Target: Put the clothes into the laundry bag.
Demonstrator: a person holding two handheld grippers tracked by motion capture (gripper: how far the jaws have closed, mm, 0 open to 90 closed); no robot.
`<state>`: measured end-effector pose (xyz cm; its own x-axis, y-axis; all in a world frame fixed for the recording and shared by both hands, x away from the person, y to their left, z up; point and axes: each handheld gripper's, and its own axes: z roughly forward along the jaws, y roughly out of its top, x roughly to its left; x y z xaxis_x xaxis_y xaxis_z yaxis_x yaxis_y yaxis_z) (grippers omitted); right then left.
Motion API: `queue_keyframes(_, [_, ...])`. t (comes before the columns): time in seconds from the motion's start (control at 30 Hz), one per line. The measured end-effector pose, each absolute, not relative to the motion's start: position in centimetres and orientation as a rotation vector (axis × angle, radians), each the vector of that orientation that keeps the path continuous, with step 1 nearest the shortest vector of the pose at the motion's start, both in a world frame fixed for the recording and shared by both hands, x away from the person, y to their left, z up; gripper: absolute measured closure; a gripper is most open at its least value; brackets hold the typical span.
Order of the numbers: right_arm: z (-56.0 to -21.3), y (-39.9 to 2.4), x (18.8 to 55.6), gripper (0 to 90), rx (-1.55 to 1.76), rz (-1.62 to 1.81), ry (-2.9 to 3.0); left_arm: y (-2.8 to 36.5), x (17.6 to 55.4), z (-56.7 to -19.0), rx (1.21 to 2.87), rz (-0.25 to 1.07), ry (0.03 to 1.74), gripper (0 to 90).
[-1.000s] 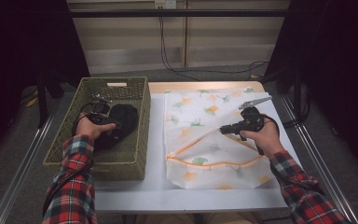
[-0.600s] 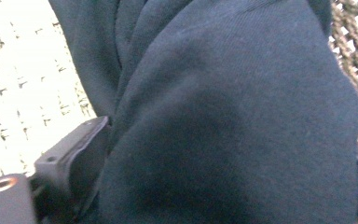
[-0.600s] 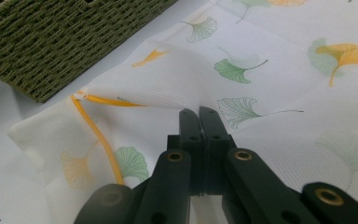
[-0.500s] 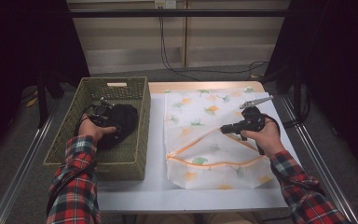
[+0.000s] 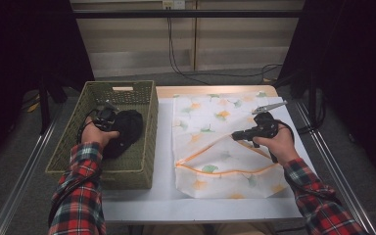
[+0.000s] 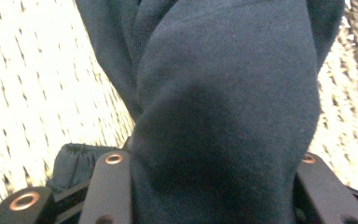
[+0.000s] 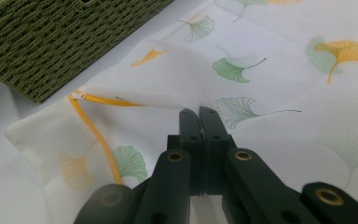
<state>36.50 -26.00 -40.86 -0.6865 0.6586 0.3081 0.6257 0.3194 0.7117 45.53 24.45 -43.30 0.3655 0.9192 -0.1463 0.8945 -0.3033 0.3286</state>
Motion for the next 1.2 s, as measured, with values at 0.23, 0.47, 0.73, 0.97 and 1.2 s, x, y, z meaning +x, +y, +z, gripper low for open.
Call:
queue_keyframes(0.23, [-40.8,-26.0,36.5,90.0,1.235,1.334,2.516,25.3,45.1,-41.6,2.22,0.053,1.608,55.1])
queue_keyframes(0.47, [-40.8,-26.0,36.5,90.0,1.241,1.333,2.515,25.6,44.7,-39.5,2.183,0.03,1.604,55.2])
queue_keyframes(0.73, [-40.7,-25.8,36.7,90.0,1.236,1.337,2.518,25.1,44.9,-36.4,2.175,0.024,1.554,55.3])
queue_keyframes(0.97, [-40.7,-26.0,36.7,90.0,1.235,1.342,2.518,24.4,44.8,-34.9,2.143,-0.008,1.546,55.4])
queue_keyframes(1.2, [-40.8,-25.9,36.7,90.0,1.229,1.333,2.524,23.8,44.5,-32.9,2.144,-0.048,1.478,55.4])
